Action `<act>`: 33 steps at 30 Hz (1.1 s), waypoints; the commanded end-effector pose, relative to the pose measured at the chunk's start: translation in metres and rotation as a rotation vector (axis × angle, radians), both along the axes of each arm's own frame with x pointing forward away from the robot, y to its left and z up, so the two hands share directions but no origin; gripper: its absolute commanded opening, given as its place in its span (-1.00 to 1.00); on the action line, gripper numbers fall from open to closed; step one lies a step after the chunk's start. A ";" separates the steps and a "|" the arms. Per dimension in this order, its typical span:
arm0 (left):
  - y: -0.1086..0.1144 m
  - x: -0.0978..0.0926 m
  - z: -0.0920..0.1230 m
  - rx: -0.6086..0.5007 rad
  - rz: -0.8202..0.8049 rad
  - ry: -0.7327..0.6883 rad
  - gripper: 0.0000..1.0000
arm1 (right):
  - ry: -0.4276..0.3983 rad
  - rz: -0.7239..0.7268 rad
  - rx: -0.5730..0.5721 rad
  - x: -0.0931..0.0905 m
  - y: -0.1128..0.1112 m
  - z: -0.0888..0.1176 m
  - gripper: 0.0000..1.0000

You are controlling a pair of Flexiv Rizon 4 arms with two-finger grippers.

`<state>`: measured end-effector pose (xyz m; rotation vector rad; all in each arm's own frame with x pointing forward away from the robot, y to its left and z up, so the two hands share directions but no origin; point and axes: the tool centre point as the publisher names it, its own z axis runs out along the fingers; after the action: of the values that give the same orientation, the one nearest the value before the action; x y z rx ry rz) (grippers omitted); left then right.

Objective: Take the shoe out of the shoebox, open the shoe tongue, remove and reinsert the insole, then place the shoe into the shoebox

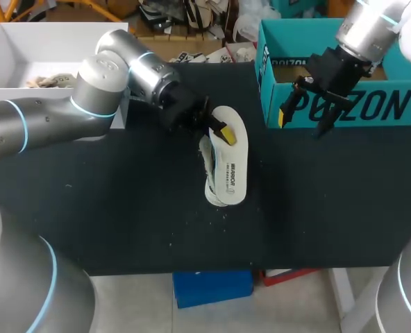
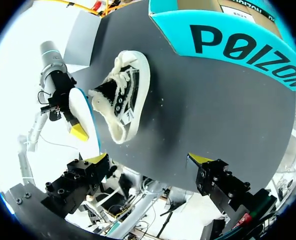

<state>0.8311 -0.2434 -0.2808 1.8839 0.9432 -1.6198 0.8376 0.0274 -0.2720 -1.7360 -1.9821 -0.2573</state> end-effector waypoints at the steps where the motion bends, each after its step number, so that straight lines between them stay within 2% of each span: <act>1: -0.001 0.000 -0.001 -0.004 -0.002 -0.001 -1.00 | -0.013 0.042 0.233 -0.006 -0.001 -0.007 1.00; 7: -0.002 0.000 -0.001 -0.003 -0.006 -0.002 -1.00 | -0.021 0.138 0.600 -0.014 0.009 -0.024 1.00; 10: -0.002 0.000 0.000 -0.003 -0.006 -0.003 -1.00 | -0.022 0.191 0.907 -0.016 0.015 -0.027 1.00; 25: -0.002 0.001 -0.001 -0.009 -0.008 -0.001 -1.00 | -0.025 0.153 0.921 -0.019 0.014 -0.029 1.00; 33: -0.002 0.001 -0.002 -0.008 -0.009 -0.001 -1.00 | -0.048 0.041 0.742 -0.023 0.011 -0.027 1.00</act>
<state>0.8311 -0.2449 -0.2812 1.8839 0.9322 -1.6263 0.8243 0.0387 -0.3066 -1.1370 -1.6028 -0.8973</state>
